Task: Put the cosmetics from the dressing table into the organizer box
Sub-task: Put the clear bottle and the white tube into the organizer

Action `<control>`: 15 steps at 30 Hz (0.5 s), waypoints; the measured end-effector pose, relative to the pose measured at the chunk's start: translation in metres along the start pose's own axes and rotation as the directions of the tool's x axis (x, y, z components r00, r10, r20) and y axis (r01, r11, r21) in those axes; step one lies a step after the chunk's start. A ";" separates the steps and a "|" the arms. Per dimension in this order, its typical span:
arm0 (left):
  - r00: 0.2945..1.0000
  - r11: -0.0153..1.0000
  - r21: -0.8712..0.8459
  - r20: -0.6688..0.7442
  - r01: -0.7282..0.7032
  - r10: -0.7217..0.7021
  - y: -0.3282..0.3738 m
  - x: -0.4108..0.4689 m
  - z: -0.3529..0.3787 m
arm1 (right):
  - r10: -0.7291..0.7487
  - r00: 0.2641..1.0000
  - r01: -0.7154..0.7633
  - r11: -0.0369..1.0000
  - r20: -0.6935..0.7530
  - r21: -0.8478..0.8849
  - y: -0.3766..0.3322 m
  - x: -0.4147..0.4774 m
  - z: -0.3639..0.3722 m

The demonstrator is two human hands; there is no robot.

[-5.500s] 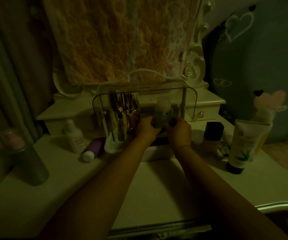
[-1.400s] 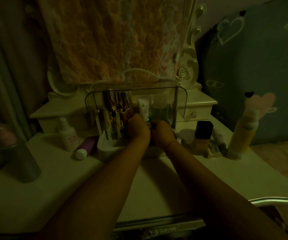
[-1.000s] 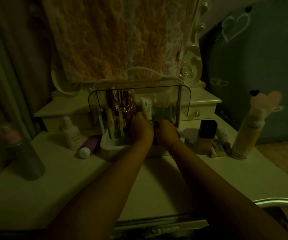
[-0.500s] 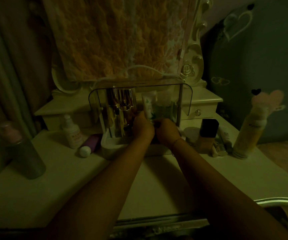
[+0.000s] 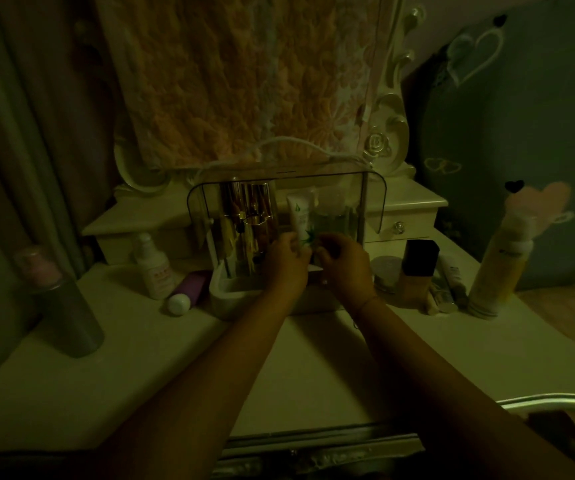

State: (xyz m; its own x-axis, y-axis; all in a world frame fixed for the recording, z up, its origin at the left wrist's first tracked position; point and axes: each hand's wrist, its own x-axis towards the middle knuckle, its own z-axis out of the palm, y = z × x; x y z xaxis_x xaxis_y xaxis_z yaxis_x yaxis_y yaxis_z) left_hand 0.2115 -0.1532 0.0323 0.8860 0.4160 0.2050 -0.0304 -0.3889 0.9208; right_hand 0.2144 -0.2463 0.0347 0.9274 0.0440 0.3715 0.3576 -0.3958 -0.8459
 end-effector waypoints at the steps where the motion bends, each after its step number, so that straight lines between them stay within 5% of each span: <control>1: 1.000 1.000 -0.006 0.021 -0.021 0.021 -0.001 -0.005 -0.003 | -0.031 0.999 0.031 0.999 -0.006 0.009 -0.002 -0.009 -0.005; 4: 0.993 0.994 0.000 0.047 -0.111 0.111 -0.001 -0.027 -0.008 | -0.145 0.987 0.145 0.989 -0.063 0.005 -0.002 -0.043 -0.031; 8: 0.959 0.962 -0.045 0.072 -0.271 0.274 0.011 -0.080 -0.001 | -0.242 0.915 0.231 0.970 -0.323 -0.073 0.012 -0.087 -0.088; 12: 0.875 0.907 -0.146 0.241 -0.394 0.419 0.028 -0.127 0.033 | -0.111 0.792 0.038 0.990 -0.600 -0.133 0.043 -0.092 -0.143; 15: 0.833 0.916 -0.191 0.381 -0.354 0.402 0.040 -0.139 0.070 | 0.042 0.792 -0.094 0.994 -0.609 -0.054 0.069 -0.079 -0.171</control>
State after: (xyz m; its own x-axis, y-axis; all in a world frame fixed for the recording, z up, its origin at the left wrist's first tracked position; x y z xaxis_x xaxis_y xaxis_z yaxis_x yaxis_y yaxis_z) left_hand 0.1196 -0.2847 0.0175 0.9020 -0.1231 0.4139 -0.4299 -0.3461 0.8339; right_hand 0.1469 -0.4340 0.0122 0.6824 -0.5409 0.4916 0.2620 -0.4469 -0.8554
